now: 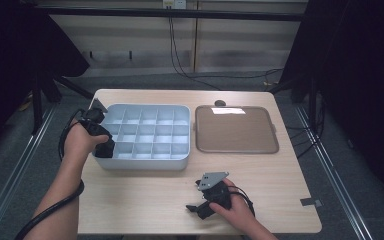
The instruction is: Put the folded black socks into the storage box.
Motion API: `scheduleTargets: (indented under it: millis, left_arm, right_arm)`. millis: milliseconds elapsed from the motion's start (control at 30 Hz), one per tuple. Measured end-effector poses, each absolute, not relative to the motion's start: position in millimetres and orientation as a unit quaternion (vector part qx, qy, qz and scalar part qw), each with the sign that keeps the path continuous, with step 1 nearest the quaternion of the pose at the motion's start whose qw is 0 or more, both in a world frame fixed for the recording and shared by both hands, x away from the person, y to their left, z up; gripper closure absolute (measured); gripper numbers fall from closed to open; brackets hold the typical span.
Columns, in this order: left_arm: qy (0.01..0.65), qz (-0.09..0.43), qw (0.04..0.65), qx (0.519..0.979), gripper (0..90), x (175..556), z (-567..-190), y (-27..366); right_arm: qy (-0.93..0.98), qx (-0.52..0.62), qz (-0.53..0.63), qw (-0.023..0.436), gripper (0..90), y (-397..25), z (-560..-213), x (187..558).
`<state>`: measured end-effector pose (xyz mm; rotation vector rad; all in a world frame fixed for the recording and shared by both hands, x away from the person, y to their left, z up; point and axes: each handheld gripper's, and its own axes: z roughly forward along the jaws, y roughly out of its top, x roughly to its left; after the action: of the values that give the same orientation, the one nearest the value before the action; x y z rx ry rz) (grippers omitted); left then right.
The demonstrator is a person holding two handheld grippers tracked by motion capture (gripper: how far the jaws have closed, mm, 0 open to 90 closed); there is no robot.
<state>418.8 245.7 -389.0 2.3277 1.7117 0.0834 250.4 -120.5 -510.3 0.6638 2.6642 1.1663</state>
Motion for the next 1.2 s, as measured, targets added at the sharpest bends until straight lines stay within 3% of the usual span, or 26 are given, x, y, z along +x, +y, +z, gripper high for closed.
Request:
scheduleTargets:
  millis: [200, 600, 1200]
  left_arm:
    - [0.589, 0.034, 0.126, 0.798, 47.1, 416.6, -386.4, 245.7]
    - [0.582, 0.031, 0.130, 0.802, 38.5, 411.6, -383.2, 241.5]
    - [0.565, 0.029, 0.138, 0.813, 33.0, 397.8, -377.0, 239.8]
  right_arm:
    - [0.890, 0.222, 0.390, 0.079, 13.0, -120.5, -510.3, 250.4]
    - [0.890, 0.221, 0.390, 0.080, 13.0, -120.5, -510.4, 250.3]
    - [0.890, 0.222, 0.390, 0.079, 13.0, -120.4, -510.3, 250.3]
